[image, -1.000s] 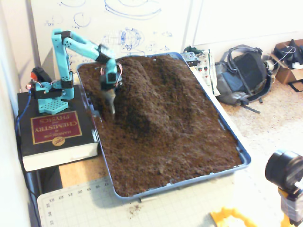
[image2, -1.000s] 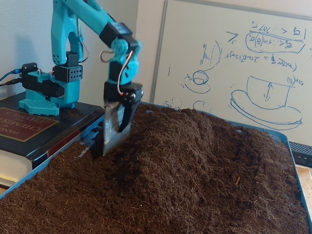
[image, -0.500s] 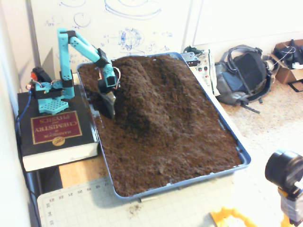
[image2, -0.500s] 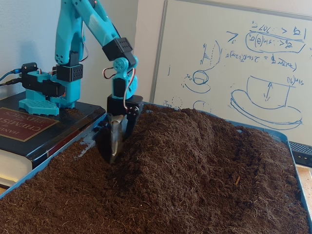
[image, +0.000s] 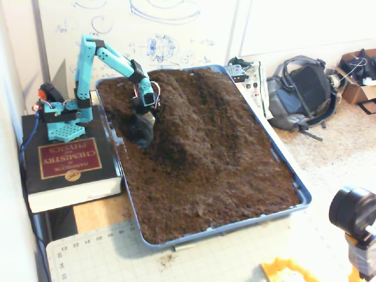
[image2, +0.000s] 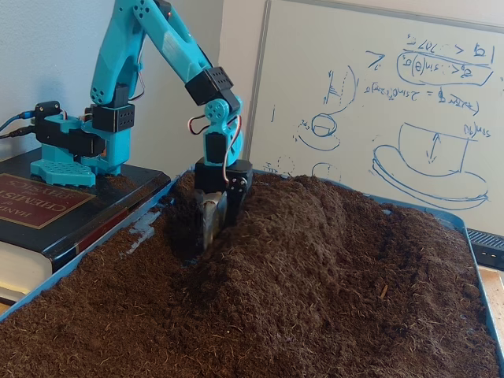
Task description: Build a berm.
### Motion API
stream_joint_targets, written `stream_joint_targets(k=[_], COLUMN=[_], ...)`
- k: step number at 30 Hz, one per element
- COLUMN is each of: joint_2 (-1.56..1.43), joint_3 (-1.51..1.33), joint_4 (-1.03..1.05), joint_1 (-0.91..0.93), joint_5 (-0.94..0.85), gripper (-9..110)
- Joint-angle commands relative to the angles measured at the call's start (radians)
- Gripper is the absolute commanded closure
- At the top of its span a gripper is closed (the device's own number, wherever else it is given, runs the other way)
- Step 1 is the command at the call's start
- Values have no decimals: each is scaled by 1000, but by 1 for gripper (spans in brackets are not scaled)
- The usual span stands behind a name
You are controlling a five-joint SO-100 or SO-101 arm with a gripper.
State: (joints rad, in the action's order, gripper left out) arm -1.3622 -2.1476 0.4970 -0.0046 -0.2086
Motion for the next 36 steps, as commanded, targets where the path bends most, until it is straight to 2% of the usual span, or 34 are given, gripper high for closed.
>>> stream_joint_targets(k=[1, 9, 17, 27, 36], joint_2=[-89, -132, -494, -948, -1298], joint_3=[216, 98, -143, -439, -854], joint_4=[-51, -51, -51, -51, -54], joint_1=[-26, -83, -104, -126, -149], joint_5=[17, 17, 26, 339, 383], gripper=[101, 101, 101, 101, 101])
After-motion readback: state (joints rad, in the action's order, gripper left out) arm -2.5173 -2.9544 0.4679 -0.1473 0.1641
